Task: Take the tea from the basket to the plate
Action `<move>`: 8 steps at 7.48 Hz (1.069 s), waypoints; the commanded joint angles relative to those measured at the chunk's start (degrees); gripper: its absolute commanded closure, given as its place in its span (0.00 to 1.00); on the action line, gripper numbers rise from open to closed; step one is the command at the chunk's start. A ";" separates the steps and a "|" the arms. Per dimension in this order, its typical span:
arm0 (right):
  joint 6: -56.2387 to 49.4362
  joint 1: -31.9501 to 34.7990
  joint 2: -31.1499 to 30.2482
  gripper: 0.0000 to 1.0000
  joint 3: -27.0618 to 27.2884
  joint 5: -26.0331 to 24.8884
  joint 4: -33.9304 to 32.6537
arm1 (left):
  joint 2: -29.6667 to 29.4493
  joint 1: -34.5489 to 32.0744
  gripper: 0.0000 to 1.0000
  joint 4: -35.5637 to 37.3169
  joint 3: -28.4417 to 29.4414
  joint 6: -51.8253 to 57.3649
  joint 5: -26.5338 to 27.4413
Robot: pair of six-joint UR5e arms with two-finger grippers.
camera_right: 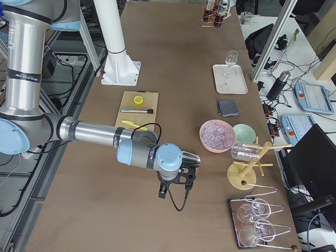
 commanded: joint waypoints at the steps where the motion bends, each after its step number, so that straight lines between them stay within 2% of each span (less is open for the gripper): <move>1: 0.35 0.00 0.71 0.00 0.46 0.08 0.01 | 0.58 -1.02 1.00 15.07 -14.17 -1.11 -0.42; 3: 0.70 -1.39 4.13 0.00 1.77 0.08 -0.60 | 2.50 -0.33 1.00 14.67 -19.79 -7.58 -0.68; 4: 1.49 -3.49 5.62 0.00 3.87 -0.18 -0.78 | 2.60 2.12 1.00 14.58 -23.31 -13.71 -3.03; 5: 11.15 -6.04 6.77 0.00 6.15 -0.18 -0.69 | 3.30 5.36 1.00 13.97 -25.43 -18.12 -3.58; 6: 18.91 -7.98 8.52 0.00 6.61 -0.01 -0.34 | 4.52 10.35 1.00 10.31 -26.67 -24.43 -3.58; 8: 32.43 -14.47 15.53 0.00 6.00 -0.45 -0.60 | 6.03 19.32 1.00 -8.80 -22.93 -39.71 -2.88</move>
